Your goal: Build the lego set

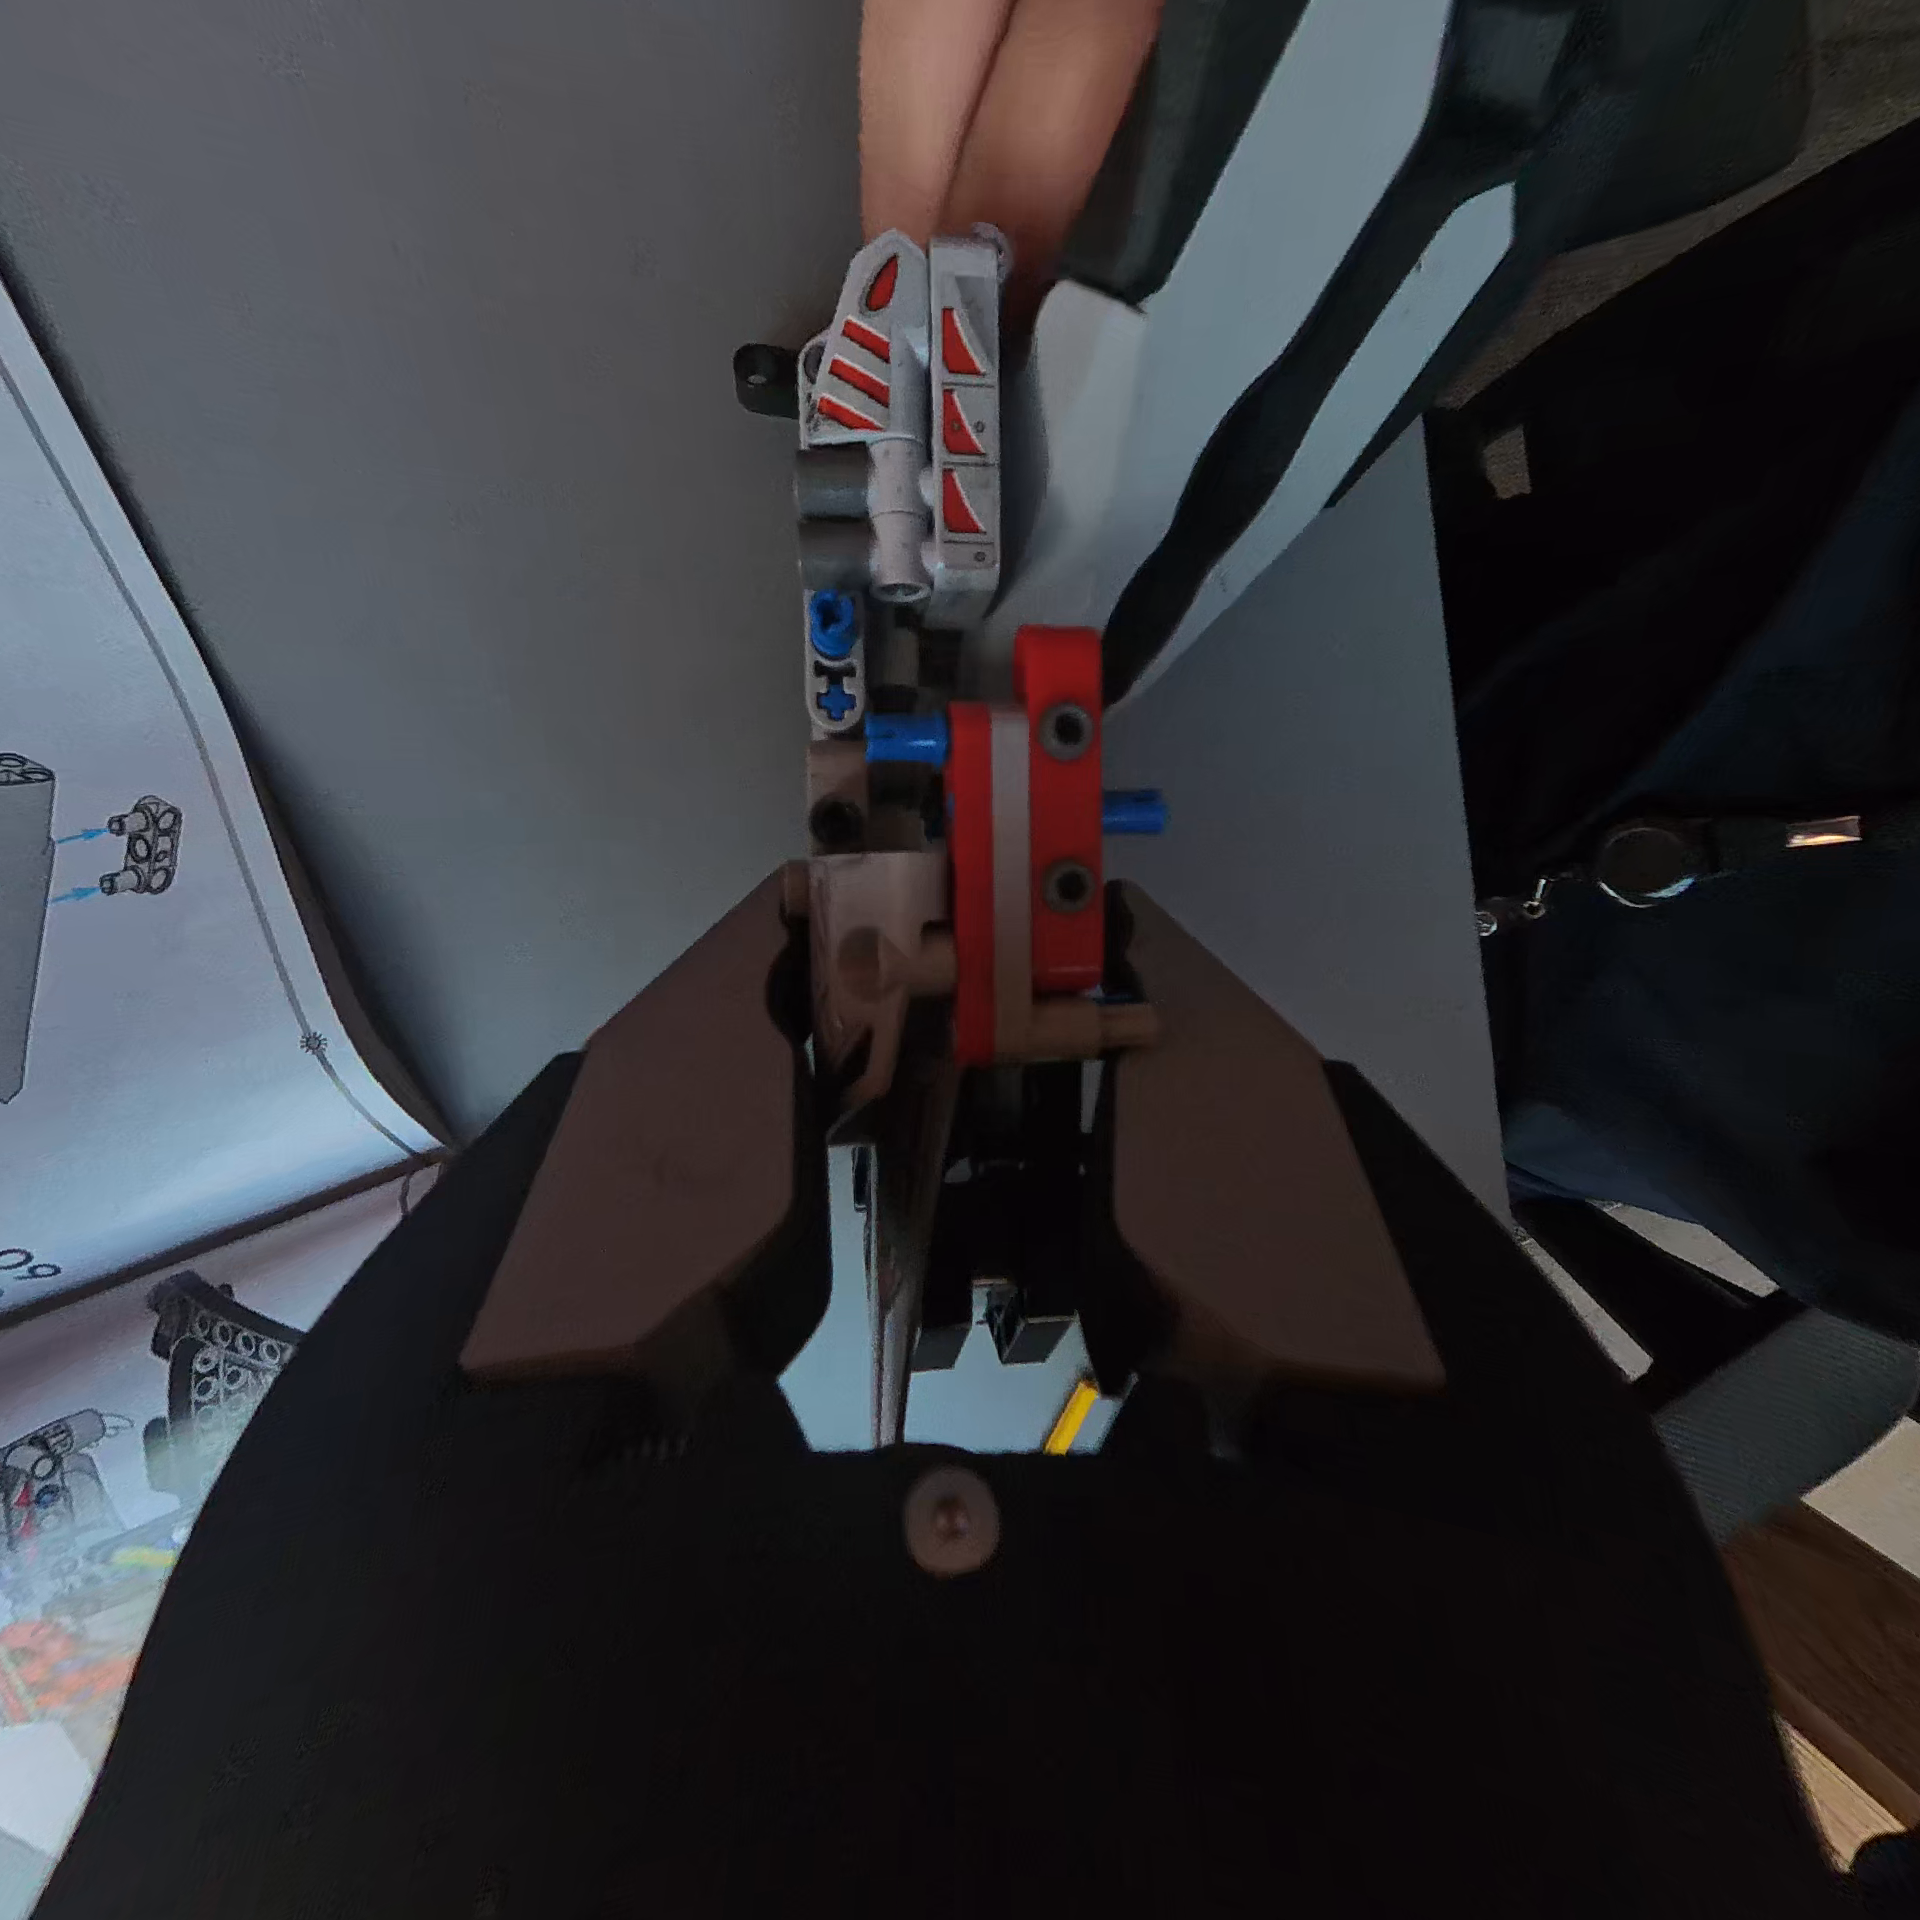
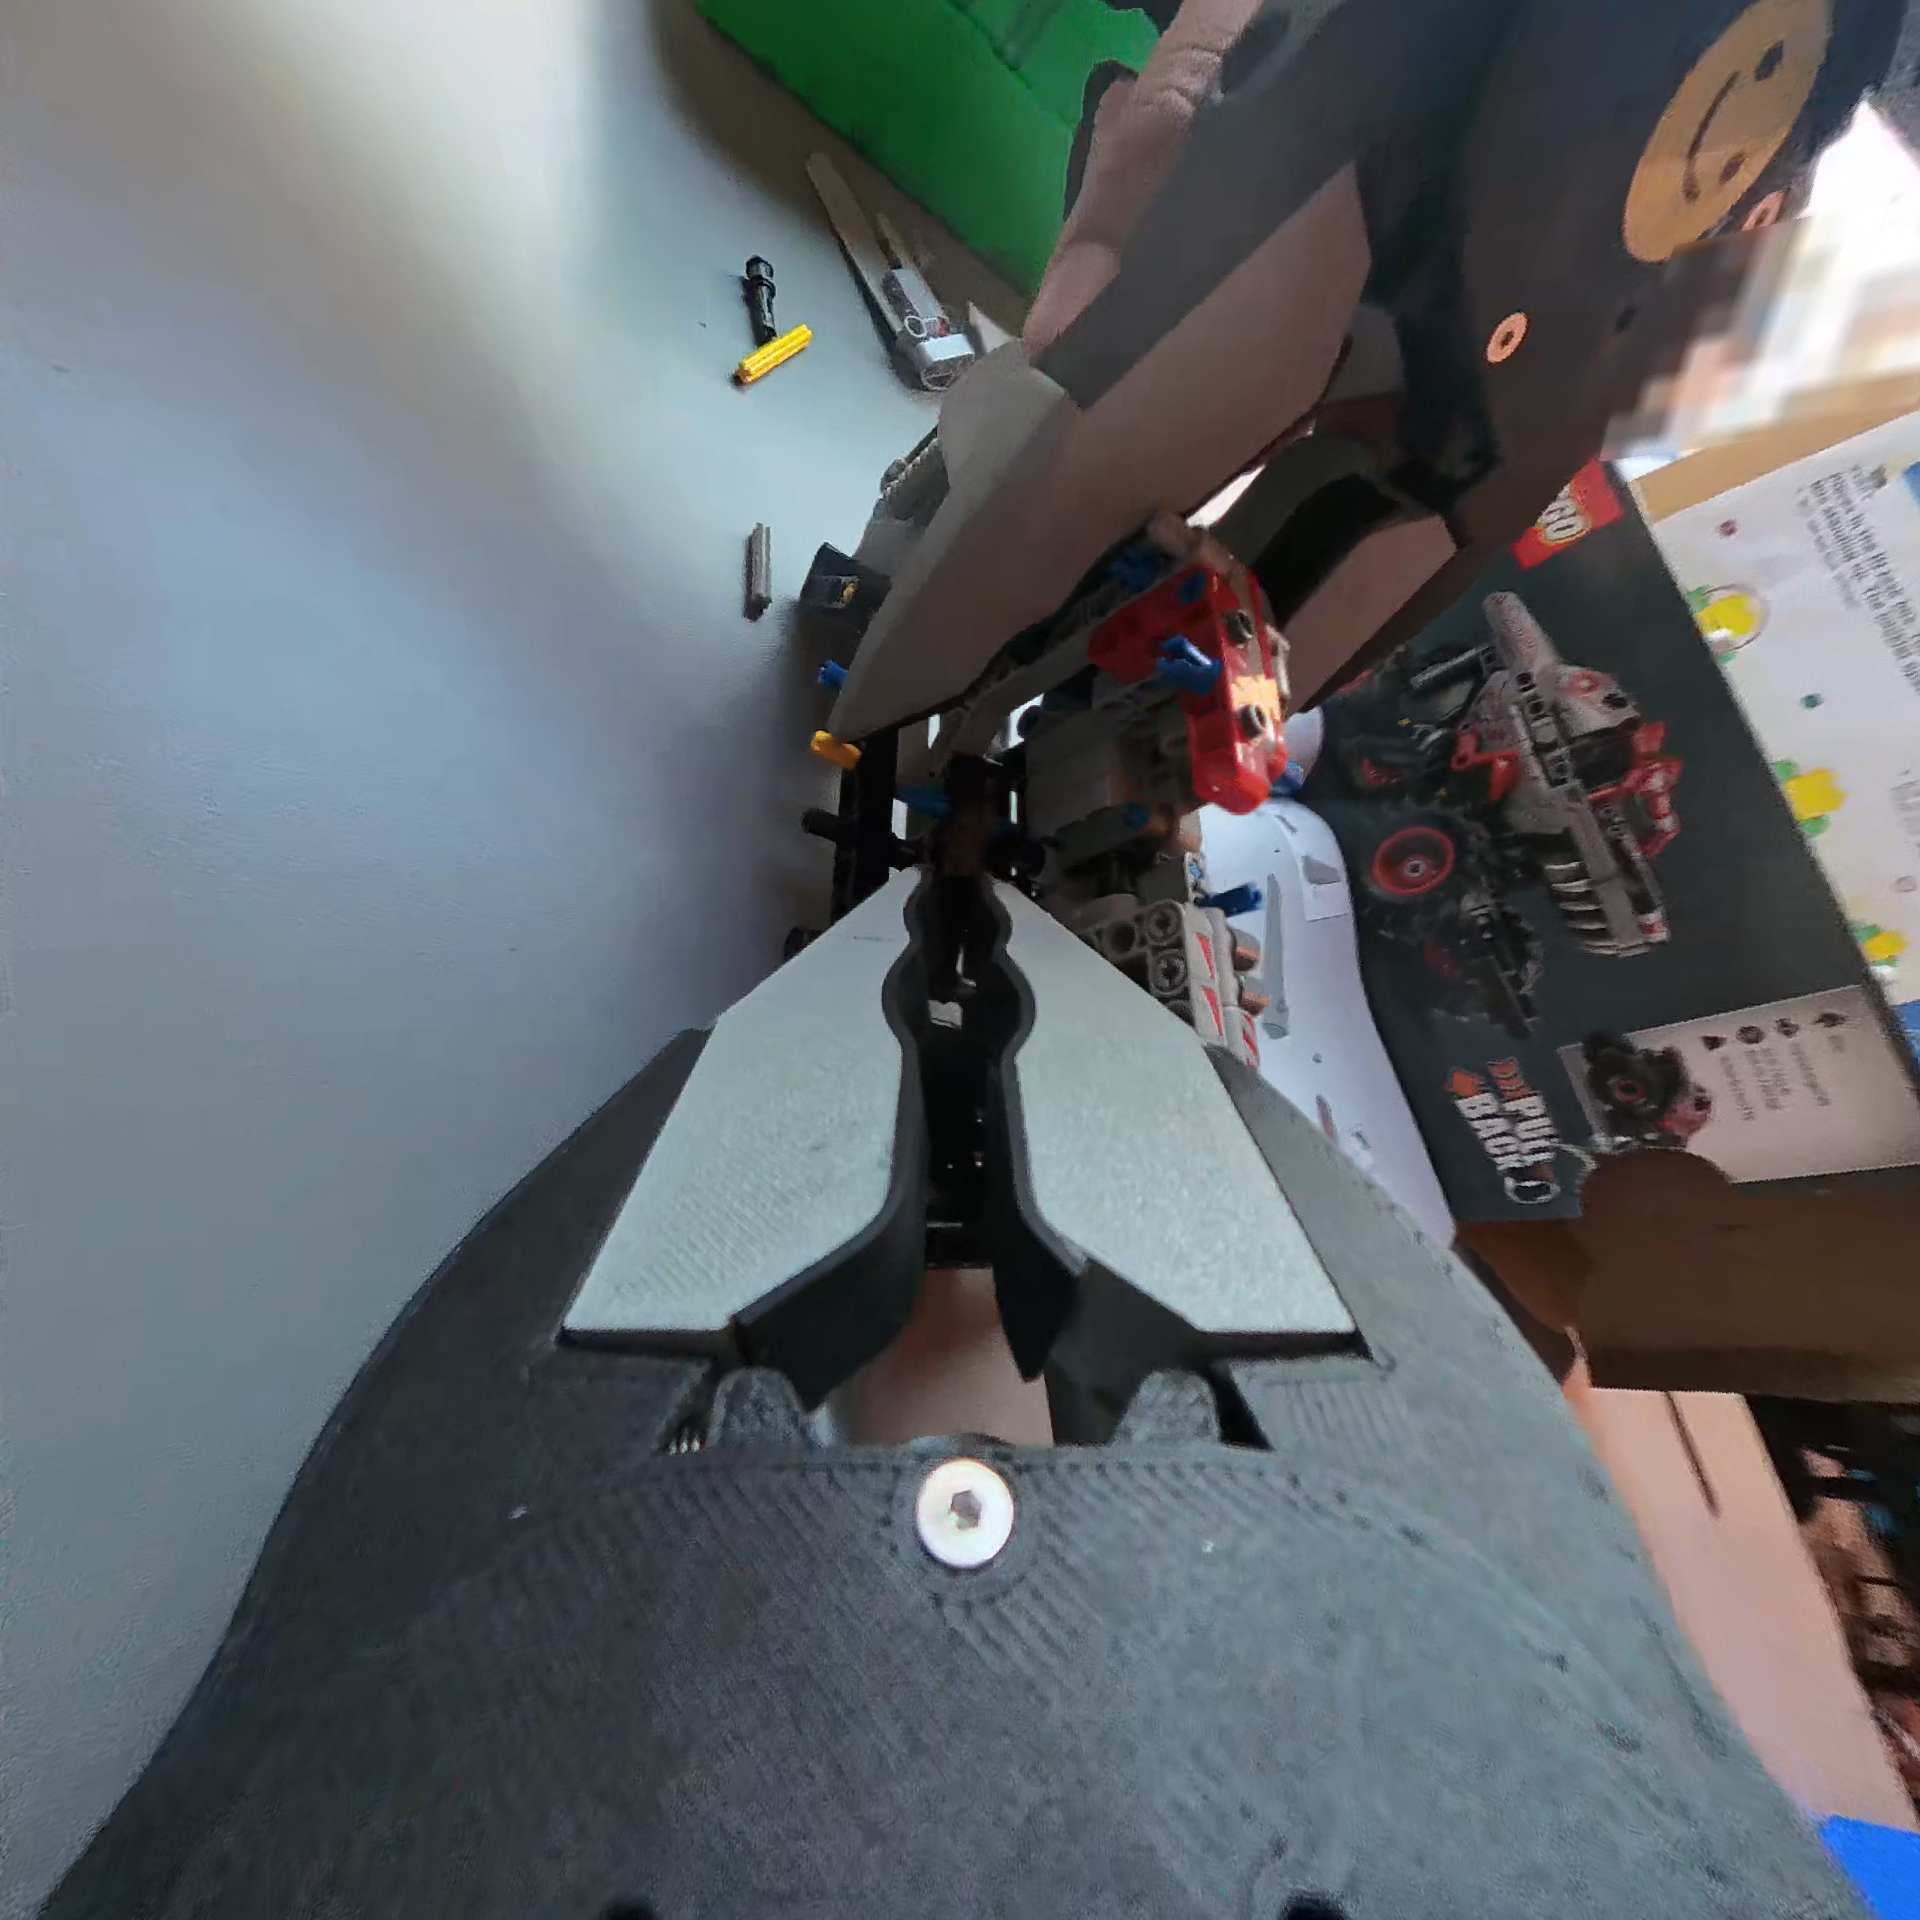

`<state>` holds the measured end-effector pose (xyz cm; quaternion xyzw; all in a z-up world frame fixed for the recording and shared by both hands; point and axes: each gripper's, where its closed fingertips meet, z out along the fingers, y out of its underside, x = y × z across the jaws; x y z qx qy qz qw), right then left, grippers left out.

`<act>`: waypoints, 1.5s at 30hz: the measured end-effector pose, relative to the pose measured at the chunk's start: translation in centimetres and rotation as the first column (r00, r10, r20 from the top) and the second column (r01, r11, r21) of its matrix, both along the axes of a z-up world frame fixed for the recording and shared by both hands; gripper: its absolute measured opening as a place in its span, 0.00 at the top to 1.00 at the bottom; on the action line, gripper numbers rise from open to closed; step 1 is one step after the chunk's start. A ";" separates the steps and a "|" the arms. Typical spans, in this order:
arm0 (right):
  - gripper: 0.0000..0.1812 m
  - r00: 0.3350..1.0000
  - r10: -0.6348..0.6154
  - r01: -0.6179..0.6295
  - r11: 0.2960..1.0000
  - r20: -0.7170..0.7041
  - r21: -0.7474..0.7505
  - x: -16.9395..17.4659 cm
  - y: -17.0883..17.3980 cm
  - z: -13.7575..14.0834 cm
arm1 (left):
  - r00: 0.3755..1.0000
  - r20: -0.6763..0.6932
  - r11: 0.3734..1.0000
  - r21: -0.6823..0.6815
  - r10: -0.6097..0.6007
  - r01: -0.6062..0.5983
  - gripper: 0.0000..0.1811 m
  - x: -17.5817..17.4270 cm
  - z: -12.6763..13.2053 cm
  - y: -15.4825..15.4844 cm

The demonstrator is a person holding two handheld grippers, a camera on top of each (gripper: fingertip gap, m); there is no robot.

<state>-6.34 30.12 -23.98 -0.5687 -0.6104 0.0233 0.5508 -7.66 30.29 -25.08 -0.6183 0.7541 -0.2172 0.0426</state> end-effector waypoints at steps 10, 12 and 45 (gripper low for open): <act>1.00 0.997 -0.006 0.015 0.994 -0.080 0.107 0.5 0.5 1.7 | 1.000 0.007 1.000 0.006 0.007 -0.007 0.71 -0.7 0.0 0.4; 1.00 0.987 -0.006 0.016 0.998 -0.161 0.063 0.5 0.1 2.7 | 0.999 0.002 0.999 -0.004 0.032 -0.032 0.71 -0.4 0.0 0.2; 0.88 0.874 -0.445 0.419 0.893 -0.196 -0.161 0.5 -0.4 2.3 | 0.977 0.052 0.977 0.040 0.205 -0.207 0.67 0.1 1.4 -0.5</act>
